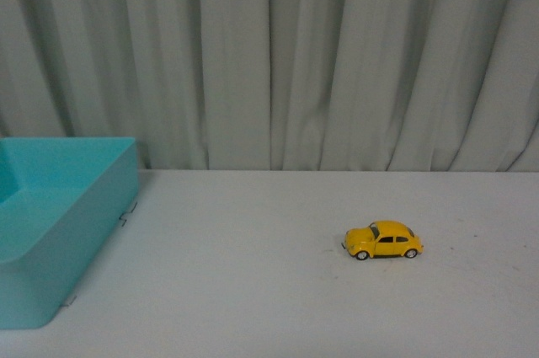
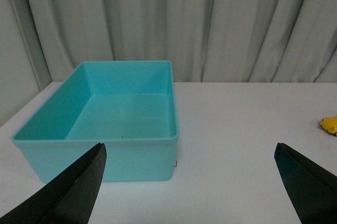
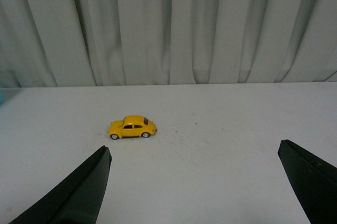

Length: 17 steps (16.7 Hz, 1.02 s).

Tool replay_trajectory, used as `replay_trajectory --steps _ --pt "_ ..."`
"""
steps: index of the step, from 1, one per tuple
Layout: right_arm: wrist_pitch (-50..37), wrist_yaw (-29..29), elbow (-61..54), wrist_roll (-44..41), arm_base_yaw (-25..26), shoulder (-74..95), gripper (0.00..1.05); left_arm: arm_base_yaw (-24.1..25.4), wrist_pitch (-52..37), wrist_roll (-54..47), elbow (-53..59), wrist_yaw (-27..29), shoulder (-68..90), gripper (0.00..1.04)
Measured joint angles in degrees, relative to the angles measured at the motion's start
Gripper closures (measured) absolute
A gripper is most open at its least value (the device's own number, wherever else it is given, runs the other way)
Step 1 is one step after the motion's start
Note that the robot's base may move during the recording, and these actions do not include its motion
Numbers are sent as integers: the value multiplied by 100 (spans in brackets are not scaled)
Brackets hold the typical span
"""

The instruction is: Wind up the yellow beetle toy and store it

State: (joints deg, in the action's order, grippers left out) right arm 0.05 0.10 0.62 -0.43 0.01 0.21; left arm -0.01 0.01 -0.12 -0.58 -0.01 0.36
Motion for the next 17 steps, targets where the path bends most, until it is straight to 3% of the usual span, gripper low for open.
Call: replay_trajectory --steps 17 --pt "13 -9 0 0 0 0 6 0 11 0 0 4 -2 7"
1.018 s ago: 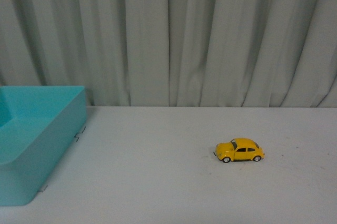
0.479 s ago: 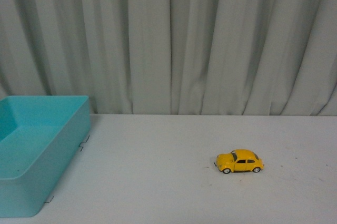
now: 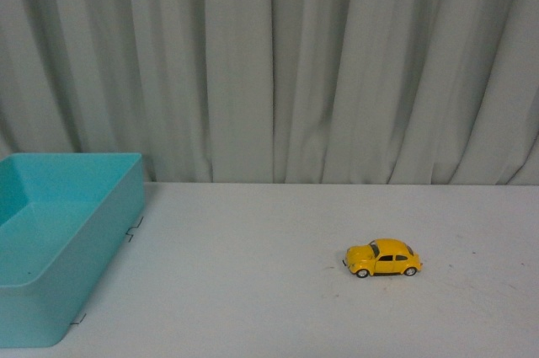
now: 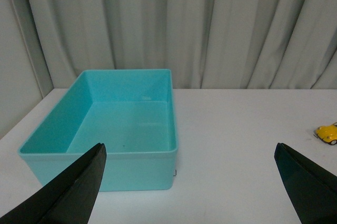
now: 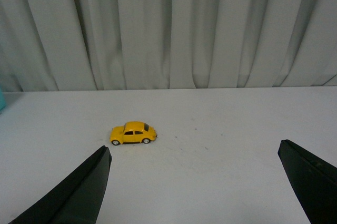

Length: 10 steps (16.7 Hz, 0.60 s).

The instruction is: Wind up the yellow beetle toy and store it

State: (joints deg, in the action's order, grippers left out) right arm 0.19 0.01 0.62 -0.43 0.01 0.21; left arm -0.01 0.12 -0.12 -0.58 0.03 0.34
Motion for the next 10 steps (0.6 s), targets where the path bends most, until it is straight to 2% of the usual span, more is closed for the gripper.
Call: replay_trajectory --steps 10 --pt "0 0 0 0 0 0 6 0 2 0 0 0 2 7"
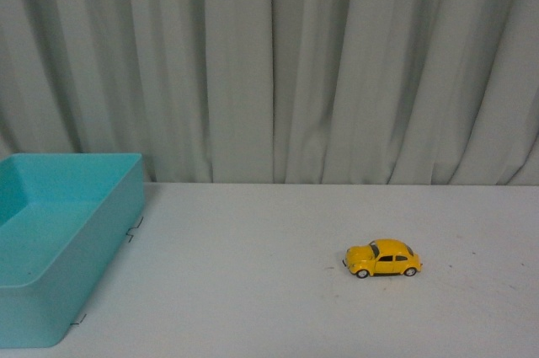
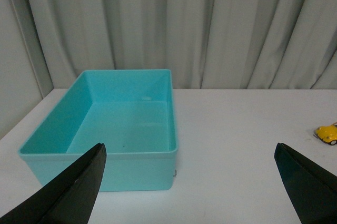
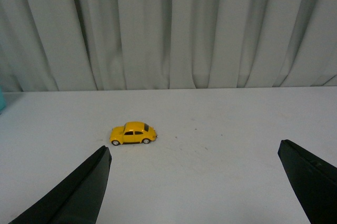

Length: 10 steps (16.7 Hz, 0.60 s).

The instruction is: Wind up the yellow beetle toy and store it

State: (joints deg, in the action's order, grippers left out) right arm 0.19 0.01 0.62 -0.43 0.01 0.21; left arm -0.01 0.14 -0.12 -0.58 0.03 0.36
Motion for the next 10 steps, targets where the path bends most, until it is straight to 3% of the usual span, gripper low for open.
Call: replay_trajectory --steps 10 --pt "0 0 0 0 0 0 6 0 0 0 0 0 -2 7"
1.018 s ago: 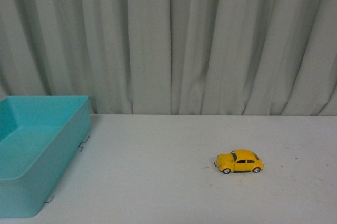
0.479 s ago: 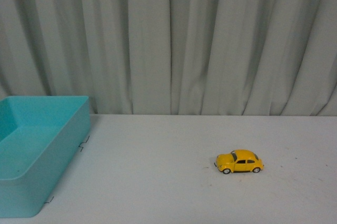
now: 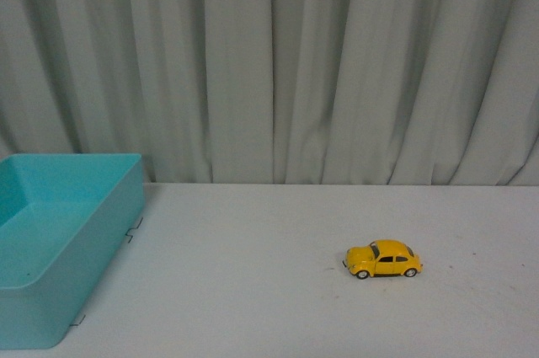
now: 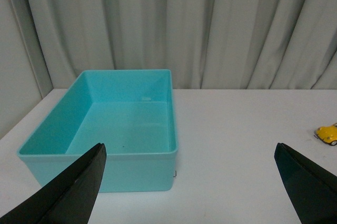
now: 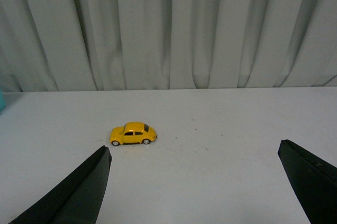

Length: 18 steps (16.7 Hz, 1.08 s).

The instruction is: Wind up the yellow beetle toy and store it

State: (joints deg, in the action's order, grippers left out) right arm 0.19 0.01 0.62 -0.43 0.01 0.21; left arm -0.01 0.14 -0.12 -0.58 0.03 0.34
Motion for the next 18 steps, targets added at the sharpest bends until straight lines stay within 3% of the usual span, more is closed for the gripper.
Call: replay_trajectory --steps 18 --pt "0 0 0 0 0 0 6 0 0 0 0 0 2 7"
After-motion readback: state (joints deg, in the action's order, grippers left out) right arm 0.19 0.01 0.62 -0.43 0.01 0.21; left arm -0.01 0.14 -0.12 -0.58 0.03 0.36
